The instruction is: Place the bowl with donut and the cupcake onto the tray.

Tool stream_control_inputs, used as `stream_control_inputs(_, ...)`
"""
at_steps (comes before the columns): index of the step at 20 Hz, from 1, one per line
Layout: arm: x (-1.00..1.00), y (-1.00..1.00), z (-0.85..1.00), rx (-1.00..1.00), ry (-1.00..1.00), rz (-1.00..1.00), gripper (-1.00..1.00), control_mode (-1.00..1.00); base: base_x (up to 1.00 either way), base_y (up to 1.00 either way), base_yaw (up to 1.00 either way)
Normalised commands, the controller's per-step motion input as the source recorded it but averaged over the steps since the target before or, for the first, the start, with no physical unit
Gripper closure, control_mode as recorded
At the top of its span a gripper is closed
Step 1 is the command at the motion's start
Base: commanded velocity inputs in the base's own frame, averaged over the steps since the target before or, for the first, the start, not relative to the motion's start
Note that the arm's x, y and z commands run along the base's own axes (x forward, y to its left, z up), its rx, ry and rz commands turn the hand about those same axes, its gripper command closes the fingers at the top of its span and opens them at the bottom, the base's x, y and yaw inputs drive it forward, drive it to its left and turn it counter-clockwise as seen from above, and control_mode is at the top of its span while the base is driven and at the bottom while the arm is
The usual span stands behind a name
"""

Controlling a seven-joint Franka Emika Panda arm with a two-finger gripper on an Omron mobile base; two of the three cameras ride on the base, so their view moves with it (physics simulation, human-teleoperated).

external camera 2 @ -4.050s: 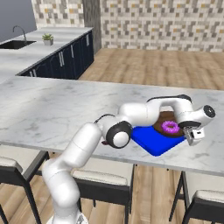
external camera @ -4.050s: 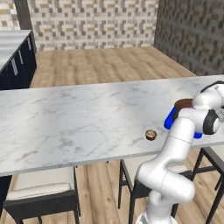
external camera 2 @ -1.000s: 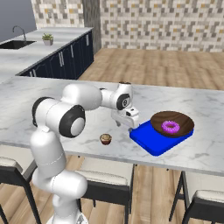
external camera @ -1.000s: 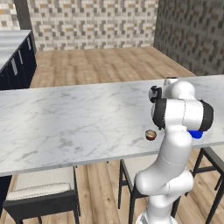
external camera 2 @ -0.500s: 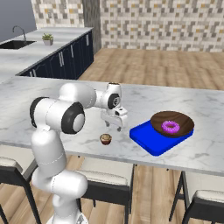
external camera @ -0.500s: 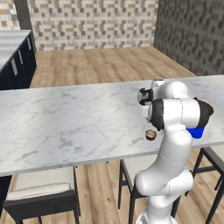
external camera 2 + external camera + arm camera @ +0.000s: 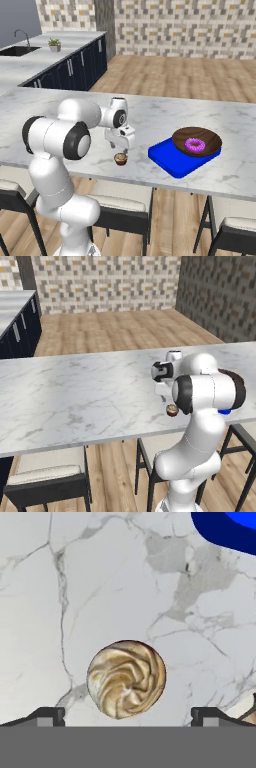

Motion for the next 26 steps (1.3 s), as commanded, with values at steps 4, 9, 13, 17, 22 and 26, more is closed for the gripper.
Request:
stream_control_inputs(4,-0.07,0.0,-0.01,0.0,0.0,-0.01,-1.0,-1.0,0.0,0.0,0.0)
stream_control_inputs(9,0.01,-0.08,-0.12,0.0,0.04,-0.01,-1.0,-1.0,0.0,0.0,0.0)
stream_control_inputs(13,0.1,0.0,-0.33,0.0,0.04,0.0,-1.0,-1.0,0.0,0.0,0.0)
stream_control_inputs(17,0.07,0.02,-0.2,0.0,0.02,-0.01,-1.0,-1.0,0.0,0.0,0.0)
stream_control_inputs(22,0.0,-0.03,-0.18,0.01,0.0,-0.01,-1.0,-1.0,0.0,0.0,0.0)
stream_control_inputs(26,-0.06,-0.03,-0.2,0.02,0.0,-0.01,-1.0,-1.0,0.0,0.0,0.0)
